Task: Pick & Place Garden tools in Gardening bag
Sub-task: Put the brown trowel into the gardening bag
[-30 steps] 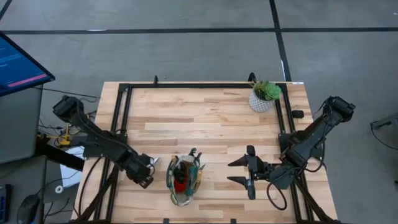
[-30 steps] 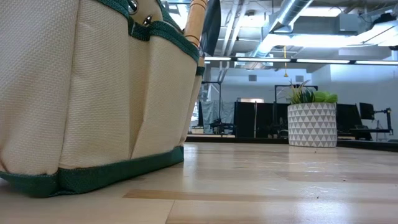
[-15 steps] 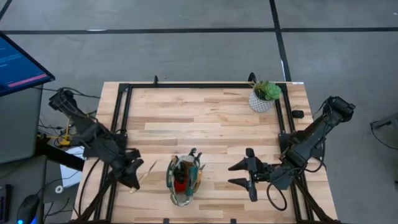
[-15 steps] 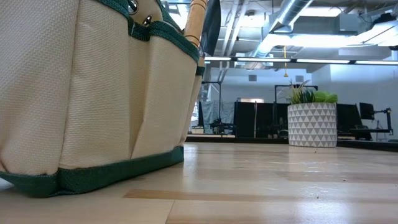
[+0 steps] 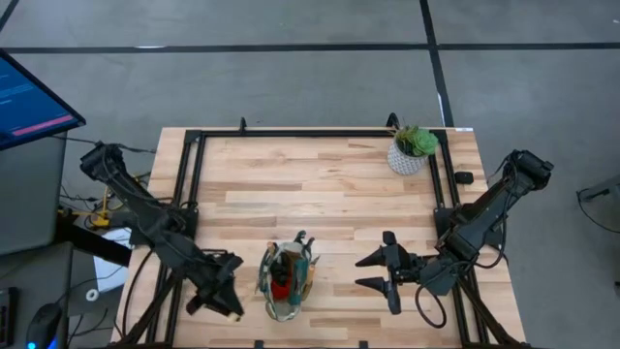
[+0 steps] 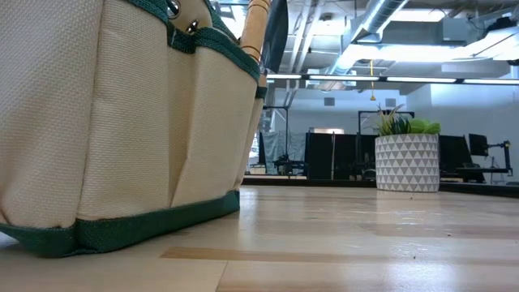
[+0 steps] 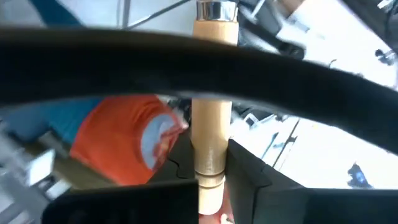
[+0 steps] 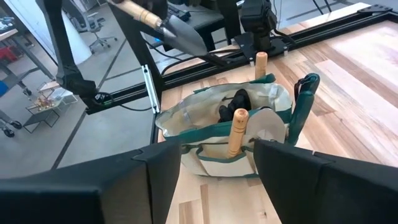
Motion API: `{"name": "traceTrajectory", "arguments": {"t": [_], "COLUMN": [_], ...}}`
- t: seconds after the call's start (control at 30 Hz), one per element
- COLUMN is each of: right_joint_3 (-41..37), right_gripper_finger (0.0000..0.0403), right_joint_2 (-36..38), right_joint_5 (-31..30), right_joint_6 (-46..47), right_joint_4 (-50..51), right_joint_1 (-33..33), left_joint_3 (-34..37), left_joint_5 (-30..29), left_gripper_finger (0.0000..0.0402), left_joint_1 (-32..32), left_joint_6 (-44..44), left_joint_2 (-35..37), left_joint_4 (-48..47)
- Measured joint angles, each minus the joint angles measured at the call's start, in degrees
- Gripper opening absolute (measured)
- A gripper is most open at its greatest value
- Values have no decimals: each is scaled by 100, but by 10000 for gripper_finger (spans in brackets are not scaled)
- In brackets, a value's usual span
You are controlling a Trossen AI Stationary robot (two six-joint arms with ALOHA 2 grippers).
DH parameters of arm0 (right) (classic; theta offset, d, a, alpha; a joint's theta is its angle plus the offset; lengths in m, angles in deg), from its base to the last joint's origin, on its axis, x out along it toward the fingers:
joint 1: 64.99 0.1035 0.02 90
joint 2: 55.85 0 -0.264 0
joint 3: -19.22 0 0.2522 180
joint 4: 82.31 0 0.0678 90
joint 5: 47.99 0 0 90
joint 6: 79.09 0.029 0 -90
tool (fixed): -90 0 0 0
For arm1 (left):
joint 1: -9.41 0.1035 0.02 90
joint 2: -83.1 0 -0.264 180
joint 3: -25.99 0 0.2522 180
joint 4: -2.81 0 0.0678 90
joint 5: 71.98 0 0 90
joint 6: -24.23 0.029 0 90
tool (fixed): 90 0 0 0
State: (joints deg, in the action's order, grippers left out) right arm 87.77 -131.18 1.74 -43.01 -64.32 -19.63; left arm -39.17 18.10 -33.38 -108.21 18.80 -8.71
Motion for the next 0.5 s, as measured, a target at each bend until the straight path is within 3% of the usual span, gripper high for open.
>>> {"name": "traceTrajectory", "arguments": {"t": [0.2,0.37,0.5], "right_joint_3": [0,-4,60], "right_gripper_finger": [190,186,185], "right_joint_2": [0,0,-17], "right_joint_5": [-1,-16,256], "right_joint_6": [2,53,-910], "right_joint_4": [-3,-172,-1206], "right_joint_1": [-1,-198,-625], "left_joint_3": [7,7,5], "left_joint_5": [-648,-1515,-1846], "left_gripper_finger": [18,18,19], "left_joint_1": [39,37,37], "left_joint_6": [14,318,436], "left_joint_2": [-188,-30,43], "left_joint_4": [38,18,99]}}
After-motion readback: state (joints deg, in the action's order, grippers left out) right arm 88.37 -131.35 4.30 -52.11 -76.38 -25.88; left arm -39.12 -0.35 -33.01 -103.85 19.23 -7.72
